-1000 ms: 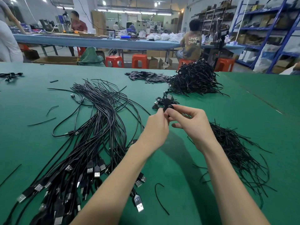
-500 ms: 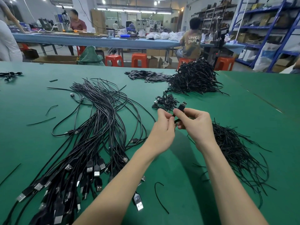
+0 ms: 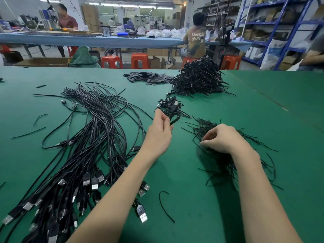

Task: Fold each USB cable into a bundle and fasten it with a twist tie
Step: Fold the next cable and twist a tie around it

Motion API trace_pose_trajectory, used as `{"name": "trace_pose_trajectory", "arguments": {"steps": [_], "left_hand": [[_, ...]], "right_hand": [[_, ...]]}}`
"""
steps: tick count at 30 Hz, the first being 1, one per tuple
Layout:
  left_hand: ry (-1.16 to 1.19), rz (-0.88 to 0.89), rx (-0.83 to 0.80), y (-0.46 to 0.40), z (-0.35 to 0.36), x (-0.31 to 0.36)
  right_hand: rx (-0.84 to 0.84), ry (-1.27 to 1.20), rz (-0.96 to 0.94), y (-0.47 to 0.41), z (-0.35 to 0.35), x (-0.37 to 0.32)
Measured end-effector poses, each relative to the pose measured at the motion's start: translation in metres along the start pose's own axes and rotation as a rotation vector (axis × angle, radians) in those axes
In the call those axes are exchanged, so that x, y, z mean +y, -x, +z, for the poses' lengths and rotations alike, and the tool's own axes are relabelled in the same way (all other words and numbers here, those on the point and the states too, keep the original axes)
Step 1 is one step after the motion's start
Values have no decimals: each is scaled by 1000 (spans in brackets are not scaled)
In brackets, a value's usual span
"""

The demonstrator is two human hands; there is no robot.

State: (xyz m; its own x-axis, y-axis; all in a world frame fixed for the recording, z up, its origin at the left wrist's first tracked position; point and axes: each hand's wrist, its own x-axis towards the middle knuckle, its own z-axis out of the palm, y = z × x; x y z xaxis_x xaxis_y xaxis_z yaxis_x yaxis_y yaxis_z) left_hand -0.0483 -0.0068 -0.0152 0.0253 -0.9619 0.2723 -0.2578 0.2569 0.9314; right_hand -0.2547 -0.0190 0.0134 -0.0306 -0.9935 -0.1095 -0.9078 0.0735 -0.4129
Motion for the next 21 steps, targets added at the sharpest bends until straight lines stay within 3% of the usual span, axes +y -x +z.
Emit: {"name": "trace_pose_trajectory", "arguments": {"steps": [7,12,21], "left_hand": [[-11,0,29,-1,1,0],[-20,-9,24,-1,2,-1],[-31,-34,47,-4,-1,-7]], "right_hand": [[23,86,69,1,11,-10],[-6,194,-4,3,13,-12],[92,-395,-304,4,9,-24]]}}
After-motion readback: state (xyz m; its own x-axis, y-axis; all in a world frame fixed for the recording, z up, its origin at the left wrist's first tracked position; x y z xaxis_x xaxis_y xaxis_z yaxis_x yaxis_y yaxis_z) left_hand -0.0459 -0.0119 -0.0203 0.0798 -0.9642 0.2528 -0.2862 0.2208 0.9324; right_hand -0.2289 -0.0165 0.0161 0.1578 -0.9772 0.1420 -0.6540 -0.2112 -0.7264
